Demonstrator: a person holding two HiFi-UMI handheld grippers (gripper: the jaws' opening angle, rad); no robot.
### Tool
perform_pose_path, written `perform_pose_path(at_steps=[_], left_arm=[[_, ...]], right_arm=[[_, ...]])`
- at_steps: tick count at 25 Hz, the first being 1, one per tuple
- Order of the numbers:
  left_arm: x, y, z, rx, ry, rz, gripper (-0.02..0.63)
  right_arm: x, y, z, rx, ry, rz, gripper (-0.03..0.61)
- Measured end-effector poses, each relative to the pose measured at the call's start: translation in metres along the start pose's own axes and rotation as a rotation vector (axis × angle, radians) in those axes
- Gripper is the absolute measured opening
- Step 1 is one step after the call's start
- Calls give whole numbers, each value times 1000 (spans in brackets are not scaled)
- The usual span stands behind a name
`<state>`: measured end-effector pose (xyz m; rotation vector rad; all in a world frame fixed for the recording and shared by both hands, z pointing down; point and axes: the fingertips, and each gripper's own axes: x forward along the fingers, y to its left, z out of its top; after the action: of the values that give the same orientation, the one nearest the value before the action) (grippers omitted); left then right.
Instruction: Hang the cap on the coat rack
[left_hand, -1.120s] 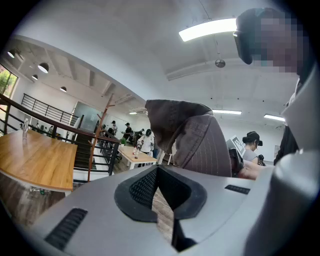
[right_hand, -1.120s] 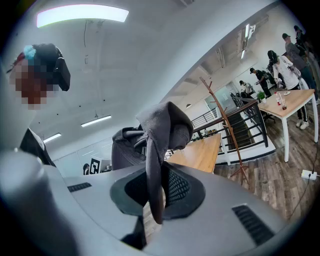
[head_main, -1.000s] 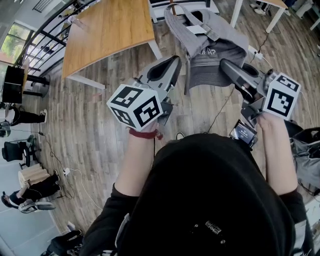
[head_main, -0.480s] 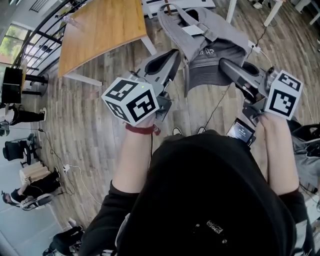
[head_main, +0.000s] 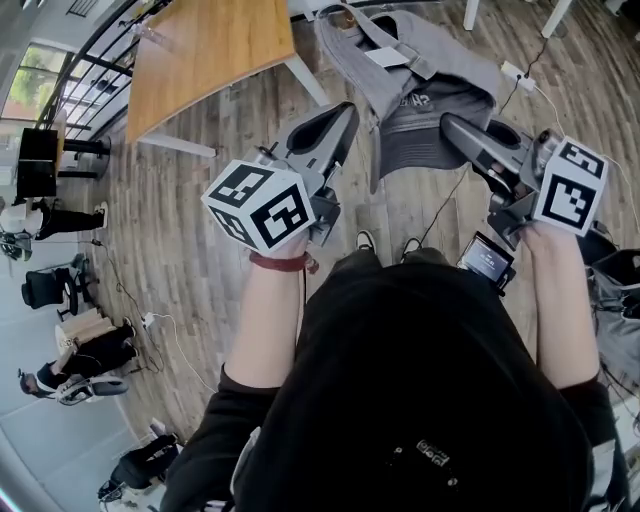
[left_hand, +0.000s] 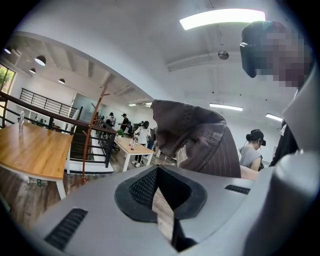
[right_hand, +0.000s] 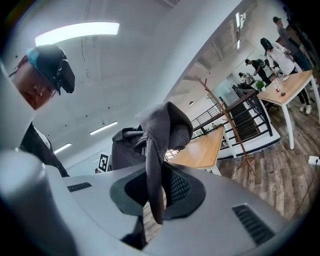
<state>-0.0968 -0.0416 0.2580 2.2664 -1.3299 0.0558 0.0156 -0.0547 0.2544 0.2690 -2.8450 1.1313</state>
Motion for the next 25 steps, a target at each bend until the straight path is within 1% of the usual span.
perform_pose_path(at_steps=[4,7,9,13,16,20,25], left_arm=[[-6,1,5,17,1,-19,-3],[2,1,4,41,-10,-40,-3],[7,-3,3,49,-7,-56,-3],[10,-7,3,47,-7,-81,-3],[13,-4,3,41,-26,-97,-3],[20,-1,3,31,-49,-122,-3],[25,-5,4,85,-58,-158,-3]], right_arm=[[1,4,0,-2,-22,-12,38],[2,1,2,-41,-38,-13,38],[2,-1,2,-46,-39,-16,38],[-1,-2,-1,-17,-34,-33,38],[0,-5,1,-34,-44,-45,38],[0,-9,-1,-37,-47,-82,38],[-1,-10,-2,-62,-43,-100,38]])
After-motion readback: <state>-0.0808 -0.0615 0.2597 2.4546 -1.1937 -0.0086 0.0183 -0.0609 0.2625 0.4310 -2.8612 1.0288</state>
